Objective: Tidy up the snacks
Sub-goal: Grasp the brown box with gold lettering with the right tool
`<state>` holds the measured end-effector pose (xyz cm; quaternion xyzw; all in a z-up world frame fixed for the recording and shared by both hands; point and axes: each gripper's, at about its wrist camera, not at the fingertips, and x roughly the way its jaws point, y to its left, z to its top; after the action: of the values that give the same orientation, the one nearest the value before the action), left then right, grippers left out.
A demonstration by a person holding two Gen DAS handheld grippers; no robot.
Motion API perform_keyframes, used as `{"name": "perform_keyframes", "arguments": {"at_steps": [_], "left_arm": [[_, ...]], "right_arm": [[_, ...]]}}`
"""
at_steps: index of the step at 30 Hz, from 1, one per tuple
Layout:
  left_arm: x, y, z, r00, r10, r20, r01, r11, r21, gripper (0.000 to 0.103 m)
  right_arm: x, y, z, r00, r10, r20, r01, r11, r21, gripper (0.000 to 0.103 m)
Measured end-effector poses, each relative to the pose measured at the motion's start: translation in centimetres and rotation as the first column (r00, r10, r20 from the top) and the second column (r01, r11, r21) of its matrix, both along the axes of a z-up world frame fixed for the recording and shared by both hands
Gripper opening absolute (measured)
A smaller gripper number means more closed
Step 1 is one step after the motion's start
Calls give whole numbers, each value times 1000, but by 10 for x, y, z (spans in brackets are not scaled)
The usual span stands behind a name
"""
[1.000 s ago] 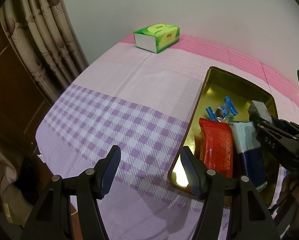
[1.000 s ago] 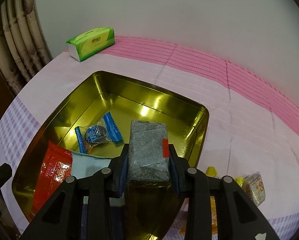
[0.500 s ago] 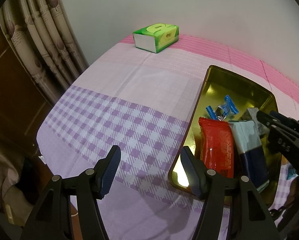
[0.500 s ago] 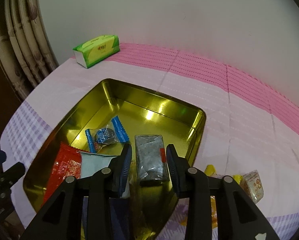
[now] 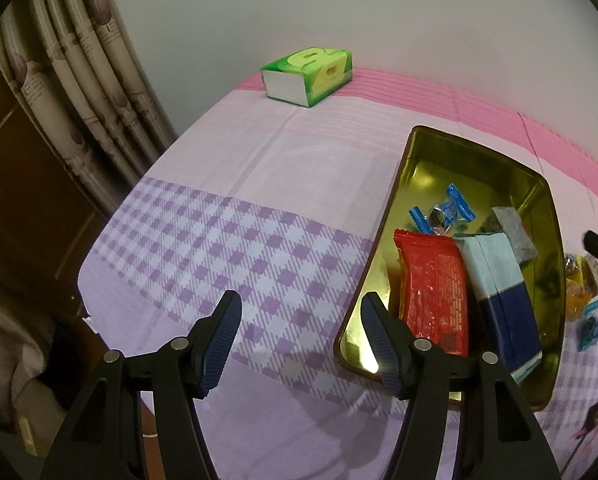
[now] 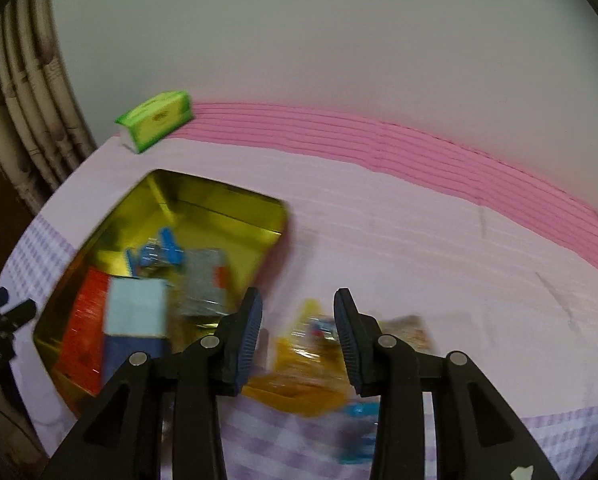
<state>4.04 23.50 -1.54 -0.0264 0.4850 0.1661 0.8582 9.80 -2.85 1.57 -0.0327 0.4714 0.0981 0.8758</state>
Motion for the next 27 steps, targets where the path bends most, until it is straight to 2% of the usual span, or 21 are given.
{"name": "perform_keyframes", "arguments": {"at_steps": [6,11,27], "left_arm": [[1,-3,0,1000,-9,-5,9,1000,4,63],[2,-5,-1,1000,-13,-9,13,1000,3,63],[4,-19,-5,997,-75,-21,75,997,15,63]], "right_arm": [[2,-53,-7,998,-51,-22,50,998,-30,38],[0,-77,-18,998,-48,-46,46,998,-44,38],[12,-70,-55,993,41,-113,-47,998,-53,37]]}}
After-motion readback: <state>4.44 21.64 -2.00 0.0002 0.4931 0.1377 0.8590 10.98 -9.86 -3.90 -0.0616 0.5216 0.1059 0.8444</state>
